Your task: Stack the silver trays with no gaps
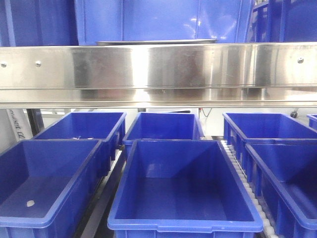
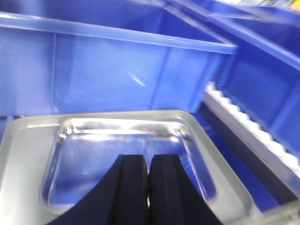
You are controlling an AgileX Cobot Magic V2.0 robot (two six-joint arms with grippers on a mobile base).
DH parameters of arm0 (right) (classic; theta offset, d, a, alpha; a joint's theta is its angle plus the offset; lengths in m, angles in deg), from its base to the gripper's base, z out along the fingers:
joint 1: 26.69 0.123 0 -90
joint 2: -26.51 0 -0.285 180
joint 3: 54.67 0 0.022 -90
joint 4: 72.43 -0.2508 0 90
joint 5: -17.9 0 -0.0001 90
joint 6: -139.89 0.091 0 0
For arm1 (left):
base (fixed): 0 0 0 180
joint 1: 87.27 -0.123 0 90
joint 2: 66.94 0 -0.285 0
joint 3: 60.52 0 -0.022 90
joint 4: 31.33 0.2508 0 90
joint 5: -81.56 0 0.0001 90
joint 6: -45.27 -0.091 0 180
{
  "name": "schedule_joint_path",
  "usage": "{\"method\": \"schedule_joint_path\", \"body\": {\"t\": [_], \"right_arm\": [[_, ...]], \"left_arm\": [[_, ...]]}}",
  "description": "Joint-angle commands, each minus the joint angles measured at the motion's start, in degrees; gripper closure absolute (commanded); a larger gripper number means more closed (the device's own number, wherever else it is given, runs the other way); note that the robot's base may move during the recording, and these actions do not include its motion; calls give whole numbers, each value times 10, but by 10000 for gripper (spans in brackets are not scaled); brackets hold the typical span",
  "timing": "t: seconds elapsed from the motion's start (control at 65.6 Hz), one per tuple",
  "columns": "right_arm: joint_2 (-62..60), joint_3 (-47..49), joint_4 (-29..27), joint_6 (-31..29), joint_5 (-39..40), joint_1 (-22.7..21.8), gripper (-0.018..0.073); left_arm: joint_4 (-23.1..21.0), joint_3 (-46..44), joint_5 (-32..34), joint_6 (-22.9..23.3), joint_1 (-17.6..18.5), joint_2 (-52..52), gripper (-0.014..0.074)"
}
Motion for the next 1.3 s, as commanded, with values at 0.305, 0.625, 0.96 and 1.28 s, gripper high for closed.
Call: {"method": "schedule_joint_path", "body": {"t": [0.305,0.625,0.96,1.28], "right_arm": [[-172,-194,61,-7,117,38,576],[-296,-284,65,-7,114,73,576],[-386,-309,65,-7,116,75,576],[-386,-309,65,-7,119,75,576]], "left_arm": [[-2,319,158,2,5,-263,612],[3,454,105,2,5,-506,612],[3,463,78,2,5,-633,612],[3,463,78,2,5,-638,612]]}}
